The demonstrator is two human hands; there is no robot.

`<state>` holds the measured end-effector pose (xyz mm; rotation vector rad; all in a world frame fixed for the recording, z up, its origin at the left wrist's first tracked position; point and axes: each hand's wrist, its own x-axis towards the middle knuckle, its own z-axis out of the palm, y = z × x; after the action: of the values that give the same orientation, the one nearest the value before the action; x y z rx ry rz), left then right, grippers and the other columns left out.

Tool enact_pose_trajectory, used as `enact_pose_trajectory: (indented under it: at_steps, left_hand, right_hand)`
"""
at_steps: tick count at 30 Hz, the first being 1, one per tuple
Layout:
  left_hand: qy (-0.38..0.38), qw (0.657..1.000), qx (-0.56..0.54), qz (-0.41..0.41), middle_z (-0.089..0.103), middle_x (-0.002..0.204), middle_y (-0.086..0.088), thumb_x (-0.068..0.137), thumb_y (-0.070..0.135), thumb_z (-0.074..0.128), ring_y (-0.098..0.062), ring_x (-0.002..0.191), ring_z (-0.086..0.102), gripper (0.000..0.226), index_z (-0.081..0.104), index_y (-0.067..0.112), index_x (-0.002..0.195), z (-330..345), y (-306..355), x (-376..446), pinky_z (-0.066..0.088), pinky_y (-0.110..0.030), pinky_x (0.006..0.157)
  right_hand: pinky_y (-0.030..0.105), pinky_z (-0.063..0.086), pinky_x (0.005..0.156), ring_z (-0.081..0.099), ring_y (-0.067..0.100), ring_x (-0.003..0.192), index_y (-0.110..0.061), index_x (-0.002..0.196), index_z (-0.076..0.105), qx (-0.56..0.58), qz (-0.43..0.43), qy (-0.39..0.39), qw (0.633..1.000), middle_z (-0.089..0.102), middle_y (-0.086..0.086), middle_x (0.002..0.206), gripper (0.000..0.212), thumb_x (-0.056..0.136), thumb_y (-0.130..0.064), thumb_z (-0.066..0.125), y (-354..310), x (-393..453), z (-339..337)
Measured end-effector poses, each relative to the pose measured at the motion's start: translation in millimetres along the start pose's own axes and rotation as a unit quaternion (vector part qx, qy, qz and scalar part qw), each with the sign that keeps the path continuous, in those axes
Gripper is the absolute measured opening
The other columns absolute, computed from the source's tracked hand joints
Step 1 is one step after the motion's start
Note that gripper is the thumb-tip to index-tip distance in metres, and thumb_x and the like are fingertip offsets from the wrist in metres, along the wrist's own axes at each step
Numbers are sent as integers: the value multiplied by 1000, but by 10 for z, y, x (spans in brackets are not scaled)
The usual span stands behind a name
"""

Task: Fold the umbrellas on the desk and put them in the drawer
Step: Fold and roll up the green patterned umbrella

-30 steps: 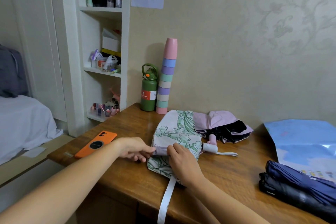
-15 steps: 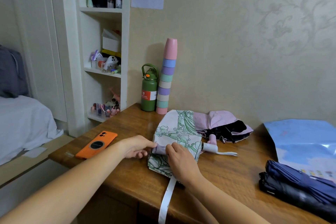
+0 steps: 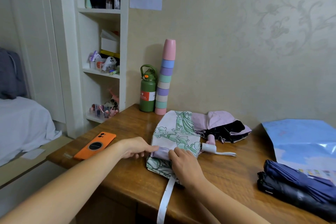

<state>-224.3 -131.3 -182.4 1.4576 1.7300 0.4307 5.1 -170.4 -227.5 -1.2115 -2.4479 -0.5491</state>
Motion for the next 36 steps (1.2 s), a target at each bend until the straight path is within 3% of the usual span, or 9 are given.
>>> enact_pose_trajectory:
  at_steps: [3, 10, 12, 15, 19, 22, 26, 30, 36]
  left_hand:
    - [27, 997, 68, -2, 71, 101, -7, 86, 45, 80, -19, 84, 60, 49, 72, 7, 116, 33, -30, 56, 46, -29, 74]
    - [35, 983, 182, -17, 70, 83, -5, 83, 44, 81, -16, 69, 58, 46, 70, 5, 105, 37, 79, 9, 45, -29, 67]
    - [30, 978, 207, -18, 71, 87, -7, 82, 44, 82, -18, 72, 61, 52, 71, 2, 110, 20, 98, 4, 48, -29, 71]
    - [1, 966, 257, -29, 75, 101, -11, 85, 46, 80, -22, 86, 65, 61, 67, -1, 121, 45, 181, 4, 52, -33, 88]
    - [-58, 954, 291, -35, 70, 100, -4, 92, 40, 75, -14, 81, 63, 57, 59, 1, 131, 66, 362, -35, 49, -28, 82]
    - [10, 967, 253, -21, 56, 138, -14, 93, 41, 67, -23, 111, 59, 64, 49, 3, 141, 123, 477, -13, 50, -29, 87]
    - [247, 898, 296, 210, 41, 146, -8, 100, 44, 48, -28, 139, 39, 50, 46, 12, 139, 325, 528, 52, 36, -39, 110]
    - [146, 835, 413, 332, -9, 172, 3, 94, 61, 5, -19, 158, -12, 78, 10, 28, 165, 619, 308, 221, -4, -38, 126]
    - [110, 844, 404, 335, -36, 164, 11, 102, 70, 25, -8, 146, -41, 81, -22, 37, 159, 855, -27, 422, -17, -46, 123]
  right_hand:
    - [27, 37, 53, 48, 18, 57, -24, 86, 38, -14, -15, -30, 999, 50, -6, 73, 62, 46, -14, 85, 10, -53, -5]
    - [26, 20, 44, 49, 16, 39, -24, 67, 55, -69, 24, -122, 990, 50, -6, 55, 52, 30, -18, 92, 182, -83, -84]
    - [29, 25, 45, 57, 21, 46, -20, 73, 59, -92, 10, -145, 985, 57, -2, 62, 40, 50, -13, 90, 229, -101, -164]
    - [38, 32, 60, 63, 37, 82, -8, 103, 56, -61, -27, -196, 978, 62, 13, 97, 14, 91, 0, 54, 321, -89, -270]
    - [38, 35, 63, 63, 38, 91, -5, 107, 60, -31, -68, -253, 964, 63, 16, 105, 18, 94, 0, 49, 335, -51, -400]
    - [37, 41, 63, 63, 37, 86, -5, 100, 64, -16, -79, -281, 956, 64, 16, 100, 15, 92, -8, 52, 346, -48, -436]
    - [34, 39, 56, 56, 38, 72, -5, 82, 65, 16, -79, -265, 961, 65, 18, 82, 26, 82, -22, 46, 412, 2, -420]
    - [37, 41, 57, 45, 31, 62, -13, 65, 58, 105, -76, -260, 957, 65, 19, 71, 20, 79, -17, 46, 506, 87, -411]
    - [29, 52, 79, 64, 14, 81, -21, 85, 74, 211, 40, -172, 961, 75, -3, 86, 33, 75, -25, 43, 830, 189, -164]
